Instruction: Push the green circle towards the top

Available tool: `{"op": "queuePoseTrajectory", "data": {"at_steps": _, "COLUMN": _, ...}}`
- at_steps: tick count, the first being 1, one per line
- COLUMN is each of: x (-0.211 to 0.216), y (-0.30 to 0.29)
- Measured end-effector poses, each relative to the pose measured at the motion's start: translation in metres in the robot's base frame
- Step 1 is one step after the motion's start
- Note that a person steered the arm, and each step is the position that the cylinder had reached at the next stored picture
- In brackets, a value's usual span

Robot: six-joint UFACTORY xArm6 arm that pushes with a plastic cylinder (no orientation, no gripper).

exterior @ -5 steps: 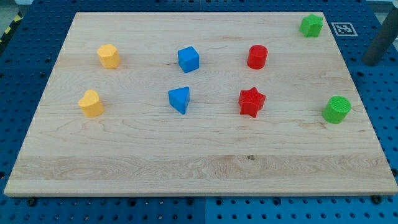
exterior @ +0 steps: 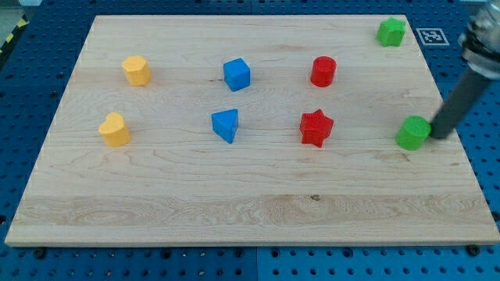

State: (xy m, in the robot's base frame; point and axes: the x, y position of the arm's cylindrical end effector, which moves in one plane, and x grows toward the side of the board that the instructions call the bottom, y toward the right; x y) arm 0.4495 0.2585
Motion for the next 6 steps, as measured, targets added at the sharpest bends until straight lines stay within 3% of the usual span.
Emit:
{"op": "queuePoseTrajectory", "data": {"at_steps": 1, "x": 0.003, "y": 0.009}}
{"op": "queuePoseTrajectory", "data": {"at_steps": 3, "x": 0.086, "y": 0.034}}
{"op": "queuePoseTrajectory", "data": {"at_steps": 4, "x": 0.09, "y": -0.018}}
{"op": "queuePoseTrajectory", "data": {"at_steps": 6, "x": -0.031, "y": -0.052}}
